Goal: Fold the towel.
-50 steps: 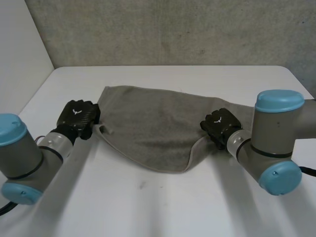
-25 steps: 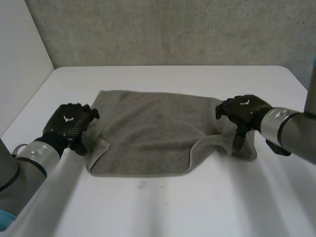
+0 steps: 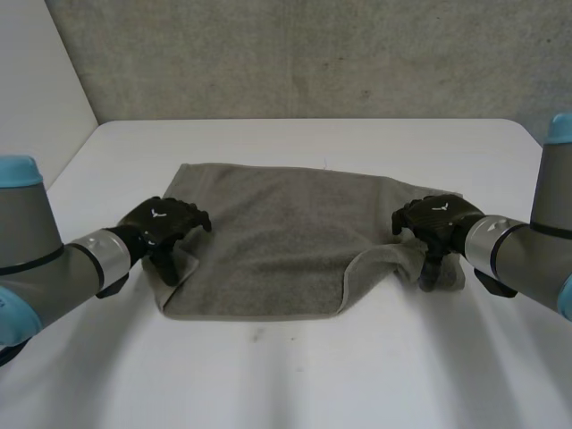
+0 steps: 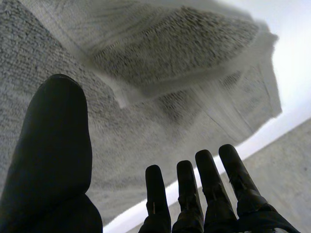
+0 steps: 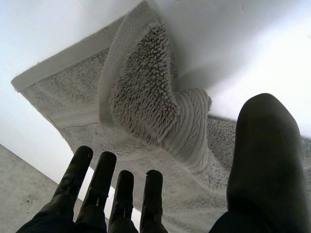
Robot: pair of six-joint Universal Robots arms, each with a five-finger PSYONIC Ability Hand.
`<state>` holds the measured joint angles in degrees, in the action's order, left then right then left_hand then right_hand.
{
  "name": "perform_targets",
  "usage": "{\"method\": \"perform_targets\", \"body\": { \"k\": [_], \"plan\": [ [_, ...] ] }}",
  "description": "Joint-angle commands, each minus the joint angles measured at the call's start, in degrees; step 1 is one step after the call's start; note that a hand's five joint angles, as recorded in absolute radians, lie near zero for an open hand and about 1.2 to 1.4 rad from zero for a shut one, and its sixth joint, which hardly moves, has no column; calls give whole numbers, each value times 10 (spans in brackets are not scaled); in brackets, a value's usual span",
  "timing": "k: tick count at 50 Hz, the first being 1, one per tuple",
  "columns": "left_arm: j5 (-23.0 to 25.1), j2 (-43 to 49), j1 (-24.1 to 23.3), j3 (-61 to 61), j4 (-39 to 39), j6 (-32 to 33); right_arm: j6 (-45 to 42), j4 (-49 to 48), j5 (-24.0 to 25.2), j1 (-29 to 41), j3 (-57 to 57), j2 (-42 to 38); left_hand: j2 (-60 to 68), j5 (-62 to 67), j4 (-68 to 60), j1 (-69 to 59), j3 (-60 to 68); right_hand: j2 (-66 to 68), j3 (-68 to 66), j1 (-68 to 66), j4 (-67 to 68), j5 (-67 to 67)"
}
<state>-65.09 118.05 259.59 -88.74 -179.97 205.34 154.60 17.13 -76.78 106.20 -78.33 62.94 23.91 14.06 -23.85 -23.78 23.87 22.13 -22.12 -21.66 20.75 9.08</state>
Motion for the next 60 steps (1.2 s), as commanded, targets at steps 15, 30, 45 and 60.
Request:
{"method": "perform_targets", "body": {
  "k": [15,30,45,60],
  "plan": [
    [-95,58,-7,0,-82,-5,2,-117,-4,8,-53,-34,30,28,-30,-31,30,202,-203,-207,216,233],
    [-232,10,21,-63,-126,1,-2,-118,-13,7,-52,-39,23,21,-24,-24,23,308,-309,-313,322,339],
    [-129,-110,80,-177,-132,1,-4,-117,-21,7,-53,-39,18,16,-18,-19,18,308,-309,-313,322,339],
    [63,-164,92,-243,-176,72,-4,-117,-21,6,-57,-39,-73,-75,72,72,-73,308,-309,-313,322,339]
  ]
}}
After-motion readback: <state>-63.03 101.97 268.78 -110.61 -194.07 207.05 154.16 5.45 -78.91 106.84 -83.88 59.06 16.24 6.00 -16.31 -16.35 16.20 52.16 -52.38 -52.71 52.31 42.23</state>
